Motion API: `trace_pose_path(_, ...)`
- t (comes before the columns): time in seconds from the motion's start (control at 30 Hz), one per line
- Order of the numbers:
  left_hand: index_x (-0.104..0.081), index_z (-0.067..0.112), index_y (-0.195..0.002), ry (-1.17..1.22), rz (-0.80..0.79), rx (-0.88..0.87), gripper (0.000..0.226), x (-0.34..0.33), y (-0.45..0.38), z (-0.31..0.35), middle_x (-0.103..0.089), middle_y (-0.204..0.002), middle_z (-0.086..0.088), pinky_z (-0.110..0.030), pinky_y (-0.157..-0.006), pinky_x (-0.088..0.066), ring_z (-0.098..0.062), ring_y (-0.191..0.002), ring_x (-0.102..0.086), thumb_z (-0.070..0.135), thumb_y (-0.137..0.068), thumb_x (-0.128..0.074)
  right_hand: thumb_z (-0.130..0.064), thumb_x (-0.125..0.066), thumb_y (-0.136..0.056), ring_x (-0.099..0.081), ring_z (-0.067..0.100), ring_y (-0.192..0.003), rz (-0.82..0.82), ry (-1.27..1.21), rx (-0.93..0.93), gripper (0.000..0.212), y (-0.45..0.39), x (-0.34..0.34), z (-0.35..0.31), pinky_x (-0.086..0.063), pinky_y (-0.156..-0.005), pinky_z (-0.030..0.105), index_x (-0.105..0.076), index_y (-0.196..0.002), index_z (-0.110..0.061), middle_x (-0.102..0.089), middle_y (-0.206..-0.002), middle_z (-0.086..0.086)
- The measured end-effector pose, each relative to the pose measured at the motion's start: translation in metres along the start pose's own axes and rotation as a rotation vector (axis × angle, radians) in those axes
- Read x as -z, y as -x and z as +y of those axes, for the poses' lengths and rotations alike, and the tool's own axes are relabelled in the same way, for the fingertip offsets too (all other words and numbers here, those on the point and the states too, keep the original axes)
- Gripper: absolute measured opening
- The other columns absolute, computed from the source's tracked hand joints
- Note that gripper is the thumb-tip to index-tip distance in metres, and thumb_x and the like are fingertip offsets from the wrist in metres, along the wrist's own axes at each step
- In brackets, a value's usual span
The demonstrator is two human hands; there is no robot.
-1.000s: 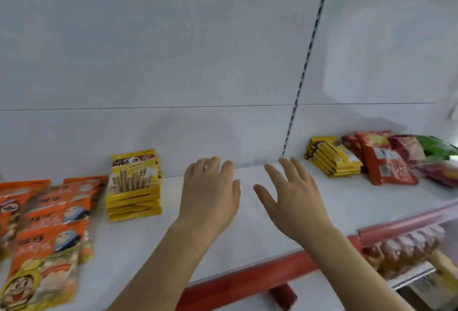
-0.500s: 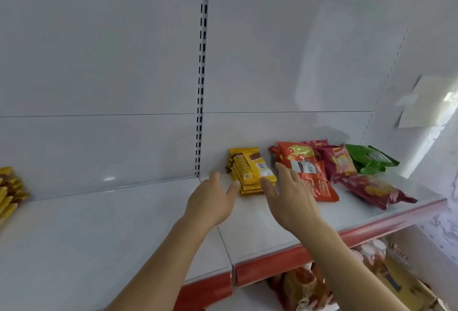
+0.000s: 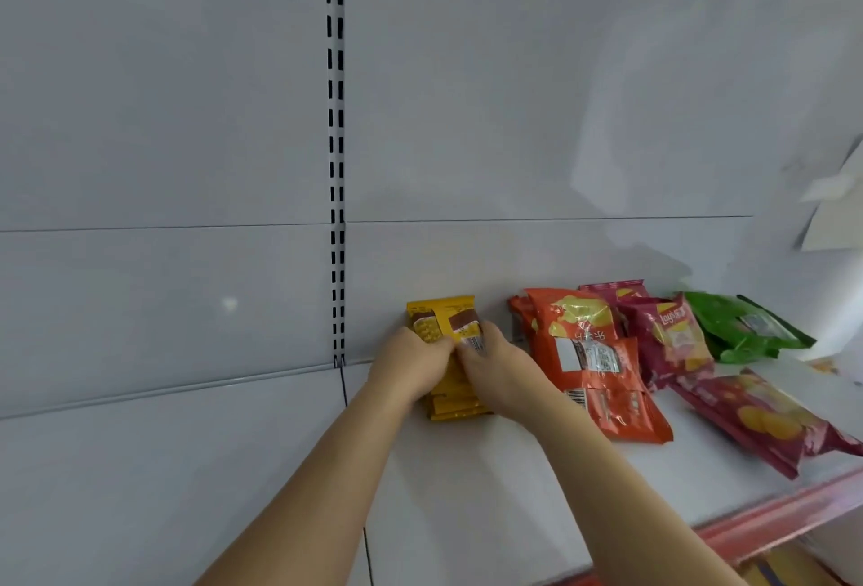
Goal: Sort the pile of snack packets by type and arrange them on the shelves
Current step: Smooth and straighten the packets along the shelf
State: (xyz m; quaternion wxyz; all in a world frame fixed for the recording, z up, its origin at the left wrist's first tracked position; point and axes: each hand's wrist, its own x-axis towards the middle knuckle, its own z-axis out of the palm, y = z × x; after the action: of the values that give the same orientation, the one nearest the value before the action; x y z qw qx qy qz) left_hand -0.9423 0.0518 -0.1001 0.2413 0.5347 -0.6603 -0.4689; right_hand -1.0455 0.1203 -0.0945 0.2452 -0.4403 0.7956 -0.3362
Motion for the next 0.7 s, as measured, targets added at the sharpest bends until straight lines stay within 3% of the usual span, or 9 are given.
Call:
trace_pose_path(0.07, -0.062, 0.014, -0.090, 0.186, -0.005, 0.094, 0.016, 0.000, -0.003, -0.003, -0.069, -0.088, -0.005, -0.031, -0.069, -0.051, -0.020, -0.078, -0.065, 0.028, -0.095, -0.067, -0.040, -0.041, -0.103, -0.063, 0.031, -0.107, 0.016, 0.063, 0.065, 0.036, 0.000, -0.001, -0.001, -0.052, -0.092, 0.044, -0.040, -0.135, -0.024, -0.062, -0.123, 0.010)
trace_pose_path(0.13, -0.068, 0.010, -0.105, 0.325, -0.005, 0.153, 0.021, 0.001, -0.003, -0.004, -0.073, -0.094, -0.009, -0.029, -0.064, -0.053, -0.023, -0.081, -0.070, 0.026, -0.092, -0.072, -0.039, -0.046, -0.100, -0.063, 0.024, -0.104, -0.012, 0.018, 0.061, 0.043, 0.001, -0.001, 0.002, -0.055, -0.092, 0.042, -0.039, -0.141, -0.028, -0.061, -0.114, 0.000)
trace_pose_path(0.2, -0.069, 0.009, -0.113, 0.389, -0.001, 0.173, 0.031, 0.001, -0.001, -0.004, -0.076, -0.098, -0.011, -0.030, -0.064, -0.055, -0.026, -0.084, -0.073, 0.030, -0.090, -0.075, -0.036, -0.052, -0.096, -0.063, 0.018, -0.100, 0.009, -0.104, 0.048, 0.046, 0.004, 0.003, 0.005, -0.056, -0.089, 0.041, -0.043, -0.140, -0.031, -0.060, -0.106, -0.008)
trace_pose_path(0.33, -0.075, 0.016, -0.107, 0.392, 0.053, 0.146, 0.027, -0.004, 0.013, -0.006, -0.078, -0.094, -0.008, -0.025, -0.056, -0.055, -0.023, -0.077, -0.074, 0.037, -0.090, -0.074, -0.030, -0.060, -0.087, -0.062, 0.016, -0.100, 0.044, -0.336, 0.039, 0.053, 0.019, 0.003, 0.012, -0.054, -0.091, 0.042, -0.047, -0.139, -0.034, -0.061, -0.103, -0.013)
trace_pose_path(0.43, -0.075, 0.019, -0.107, 0.406, 0.124, 0.106, 0.030, -0.012, 0.033, -0.009, -0.079, -0.095, -0.005, -0.036, -0.068, -0.064, -0.024, -0.083, -0.077, 0.044, -0.091, -0.073, -0.027, -0.067, -0.087, -0.062, 0.010, -0.096, 0.063, -0.531, 0.081, 0.054, 0.033, 0.003, 0.018, -0.056, -0.090, 0.042, -0.048, -0.138, -0.032, -0.062, -0.105, -0.014)
trace_pose_path(0.53, -0.073, 0.022, -0.106, 0.404, 0.220, 0.015, 0.032, -0.013, 0.059, -0.008, -0.079, -0.097, -0.001, -0.041, -0.080, -0.064, -0.021, -0.087, -0.077, 0.050, -0.091, -0.072, -0.028, -0.073, -0.086, -0.061, 0.003, -0.092, 0.043, -0.664, 0.110, 0.060, 0.048, 0.011, 0.022, -0.055, -0.080, 0.034, -0.045, -0.139, -0.032, -0.060, -0.101, -0.017)
trace_pose_path(0.63, -0.068, 0.030, -0.110, 0.388, 0.341, -0.085, 0.034, -0.009, 0.092, -0.009, -0.077, -0.100, 0.009, -0.041, -0.086, -0.062, -0.013, -0.092, -0.074, 0.056, -0.088, -0.073, -0.035, -0.076, -0.083, -0.059, 0.011, -0.107, -0.072, -0.751, 0.118, 0.077, 0.067, 0.012, 0.026, -0.046, -0.080, 0.030, -0.037, -0.150, -0.029, -0.060, -0.128, -0.005)
trace_pose_path(0.7, -0.063, 0.035, -0.115, 0.392, 0.405, -0.117, 0.037, -0.005, 0.116, -0.013, -0.075, -0.102, 0.014, -0.037, -0.086, -0.060, -0.008, -0.093, -0.073, 0.056, -0.087, -0.073, -0.034, -0.076, -0.082, -0.058, 0.012, -0.113, -0.116, -0.802, 0.141, 0.077, 0.082, 0.008, 0.026, -0.045, -0.082, 0.030, -0.038, -0.150, -0.030, -0.057, -0.134, -0.004)
